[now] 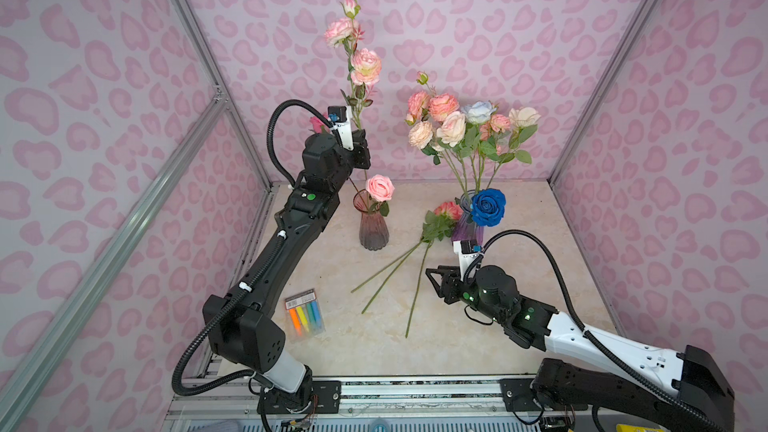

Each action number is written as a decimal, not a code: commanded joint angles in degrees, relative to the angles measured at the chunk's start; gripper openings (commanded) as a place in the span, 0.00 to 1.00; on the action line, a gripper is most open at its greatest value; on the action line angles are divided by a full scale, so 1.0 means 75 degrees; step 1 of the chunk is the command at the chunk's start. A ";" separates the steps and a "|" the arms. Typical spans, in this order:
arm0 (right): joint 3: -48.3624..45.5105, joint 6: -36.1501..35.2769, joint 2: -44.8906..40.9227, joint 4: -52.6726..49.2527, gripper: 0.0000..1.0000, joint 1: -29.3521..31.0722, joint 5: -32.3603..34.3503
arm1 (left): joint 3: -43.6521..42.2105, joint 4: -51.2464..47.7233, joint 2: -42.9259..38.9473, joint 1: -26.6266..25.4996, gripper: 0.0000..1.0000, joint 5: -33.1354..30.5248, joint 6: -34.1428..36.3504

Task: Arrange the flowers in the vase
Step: 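Lower the pale pink rose spray stem into the red vase with the left gripper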

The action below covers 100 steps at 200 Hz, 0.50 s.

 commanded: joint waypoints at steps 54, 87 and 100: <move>0.0029 0.0007 0.0114 0.0140 0.48 0.0002 -0.0044 | 0.0269 -0.0798 0.0075 0.0014 0.55 -0.0042 0.0093; 0.0029 0.0005 0.0116 0.0212 0.48 -0.0007 -0.0076 | 0.0545 -0.1851 -0.0248 0.0002 0.70 -0.0216 0.0132; 0.0043 -0.0031 0.0145 0.0237 0.48 -0.0012 -0.0076 | 0.0353 -0.1846 -0.0611 0.0000 0.74 -0.0483 -0.0002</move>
